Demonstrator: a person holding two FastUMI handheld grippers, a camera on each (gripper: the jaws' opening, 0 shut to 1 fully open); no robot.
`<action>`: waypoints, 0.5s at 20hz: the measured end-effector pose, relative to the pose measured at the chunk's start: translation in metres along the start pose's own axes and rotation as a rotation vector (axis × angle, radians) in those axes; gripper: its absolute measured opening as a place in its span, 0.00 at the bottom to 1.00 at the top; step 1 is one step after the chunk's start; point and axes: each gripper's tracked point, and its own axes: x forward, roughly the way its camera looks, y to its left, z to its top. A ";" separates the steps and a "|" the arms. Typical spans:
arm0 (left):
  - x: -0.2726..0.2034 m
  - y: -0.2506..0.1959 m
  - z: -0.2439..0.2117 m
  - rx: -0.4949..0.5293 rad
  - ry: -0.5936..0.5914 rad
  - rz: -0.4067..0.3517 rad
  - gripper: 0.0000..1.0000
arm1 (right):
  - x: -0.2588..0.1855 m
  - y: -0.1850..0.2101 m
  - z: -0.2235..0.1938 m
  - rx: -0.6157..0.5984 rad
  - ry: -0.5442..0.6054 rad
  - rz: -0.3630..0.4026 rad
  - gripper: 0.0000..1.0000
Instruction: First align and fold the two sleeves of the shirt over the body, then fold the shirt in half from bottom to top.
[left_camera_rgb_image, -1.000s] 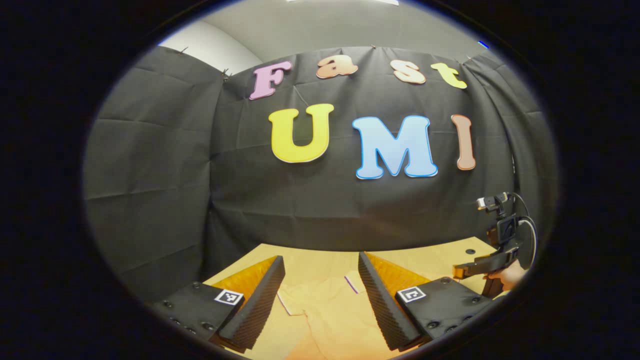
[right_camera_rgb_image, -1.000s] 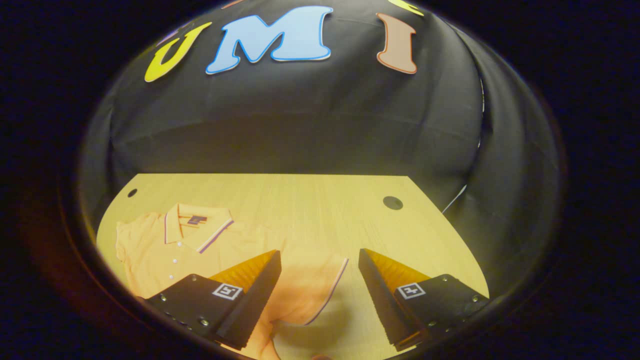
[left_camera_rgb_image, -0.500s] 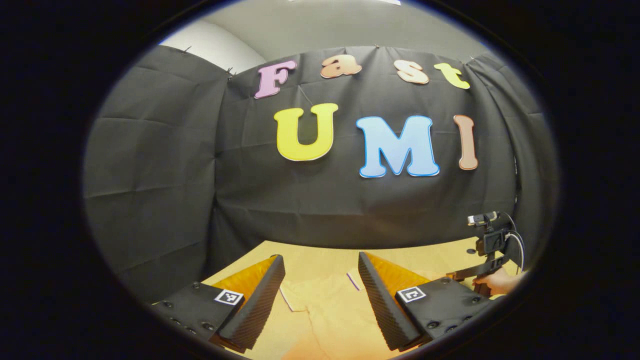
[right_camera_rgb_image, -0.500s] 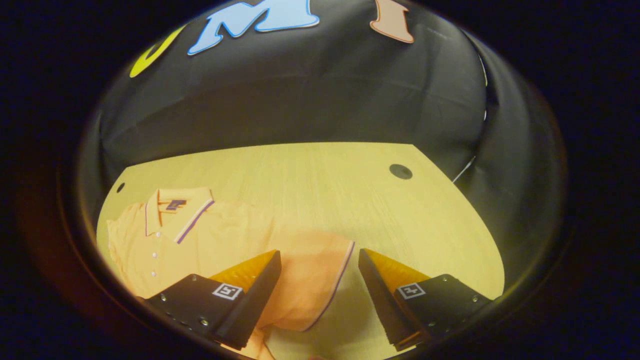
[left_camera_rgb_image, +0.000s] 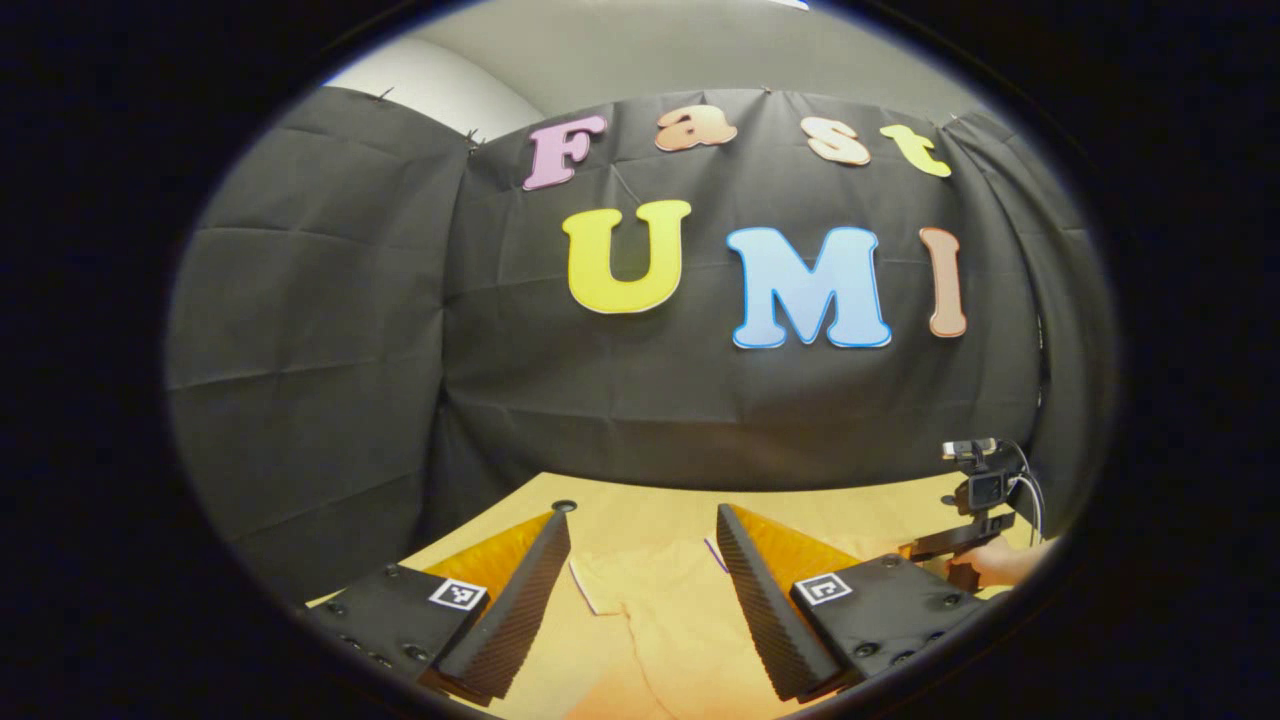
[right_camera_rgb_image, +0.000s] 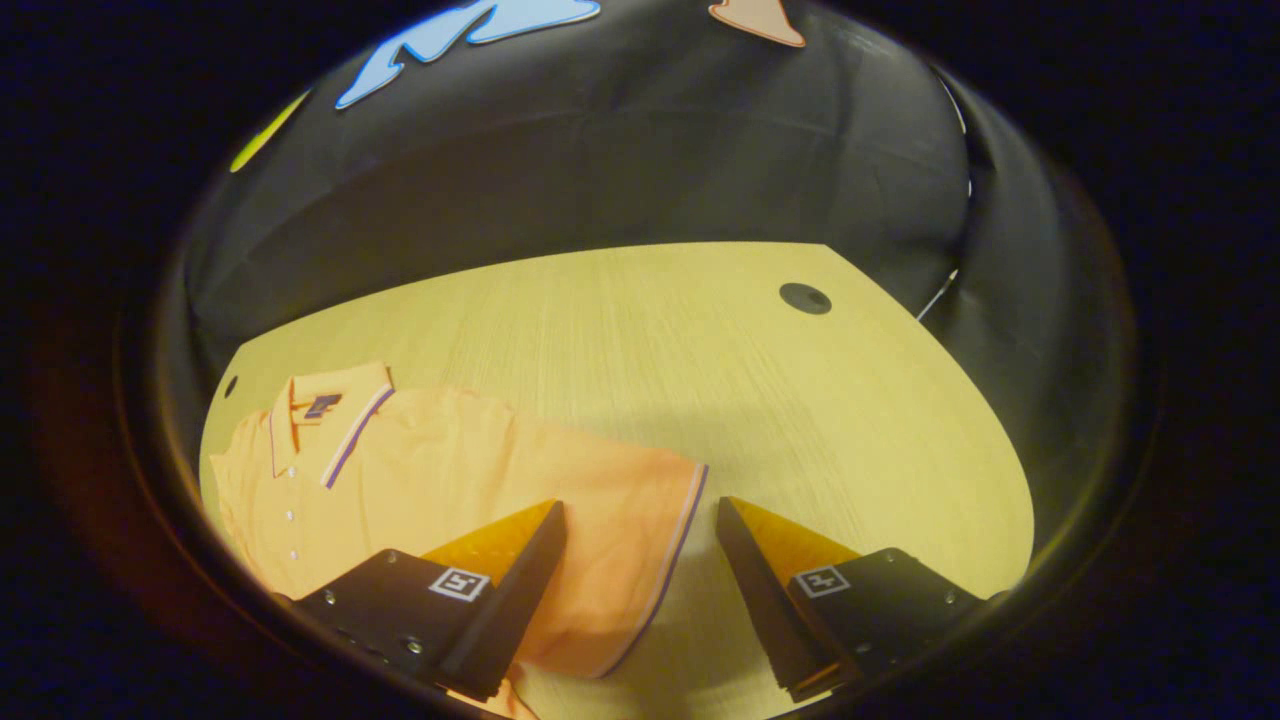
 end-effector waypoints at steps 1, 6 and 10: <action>0.000 -0.001 0.000 -0.003 0.000 0.000 0.96 | 0.000 0.002 0.000 0.002 0.003 0.001 0.92; 0.001 -0.005 0.000 -0.003 -0.004 -0.009 0.96 | 0.000 0.001 0.001 0.013 0.010 -0.001 0.62; -0.002 -0.005 0.002 -0.002 -0.011 -0.011 0.96 | 0.000 0.001 0.001 0.002 0.007 0.006 0.51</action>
